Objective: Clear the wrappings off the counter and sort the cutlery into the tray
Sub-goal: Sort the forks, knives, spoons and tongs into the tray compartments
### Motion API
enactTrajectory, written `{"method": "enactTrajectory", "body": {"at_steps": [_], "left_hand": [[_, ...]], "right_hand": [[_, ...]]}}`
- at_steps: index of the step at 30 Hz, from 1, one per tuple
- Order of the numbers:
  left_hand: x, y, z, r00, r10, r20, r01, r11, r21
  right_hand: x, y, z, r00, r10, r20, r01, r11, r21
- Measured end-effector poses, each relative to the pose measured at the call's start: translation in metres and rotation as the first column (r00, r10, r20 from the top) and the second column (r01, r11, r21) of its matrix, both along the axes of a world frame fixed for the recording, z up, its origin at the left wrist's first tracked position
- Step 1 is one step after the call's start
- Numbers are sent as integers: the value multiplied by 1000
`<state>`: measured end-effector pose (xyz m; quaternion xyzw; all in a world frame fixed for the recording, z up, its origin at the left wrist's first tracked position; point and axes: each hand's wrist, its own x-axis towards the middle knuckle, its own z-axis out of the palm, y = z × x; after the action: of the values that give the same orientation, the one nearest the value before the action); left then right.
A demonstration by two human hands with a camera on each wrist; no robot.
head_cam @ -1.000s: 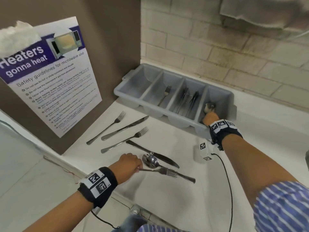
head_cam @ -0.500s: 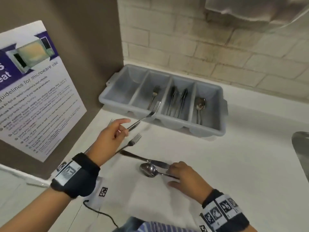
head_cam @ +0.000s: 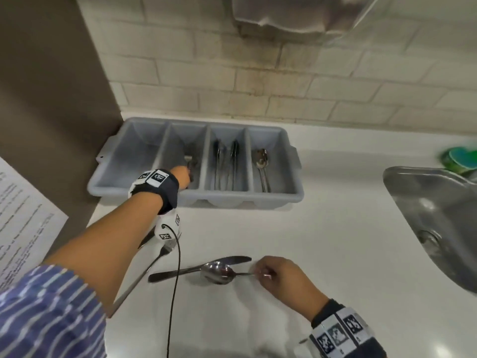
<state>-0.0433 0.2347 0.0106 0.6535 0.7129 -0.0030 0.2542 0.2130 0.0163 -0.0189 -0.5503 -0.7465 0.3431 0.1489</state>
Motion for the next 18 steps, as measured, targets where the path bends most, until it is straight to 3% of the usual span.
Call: {"method": "enactTrajectory", "body": {"at_steps": [3, 5, 7, 9, 12, 15, 18], "left_hand": [[-9, -9, 7, 985, 36, 172, -55, 992, 111], [-17, -25, 14, 930, 66, 362, -163, 957, 242], [-25, -51, 22, 901, 29, 433, -208, 905, 372], [-36, -83, 27, 899, -31, 437, -198, 861, 469], [-51, -135, 19, 905, 1, 425, -225, 849, 478], [-66, -183, 1, 905, 95, 416, -275, 876, 396], [-79, -213, -20, 902, 165, 399, -315, 883, 347]], "right_hand": [[11, 28, 34, 961, -201, -193, 215, 975, 55], [12, 60, 57, 898, -318, -303, 374, 915, 148], [7, 100, 73, 826, -424, -371, 510, 842, 174], [0, 144, 75, 838, -478, -264, 531, 827, 185], [-11, 199, 58, 881, -461, 109, 445, 884, 143], [-24, 220, 43, 853, -334, 400, 343, 938, 52], [-34, 220, 39, 823, -192, 535, 233, 972, -9]]}}
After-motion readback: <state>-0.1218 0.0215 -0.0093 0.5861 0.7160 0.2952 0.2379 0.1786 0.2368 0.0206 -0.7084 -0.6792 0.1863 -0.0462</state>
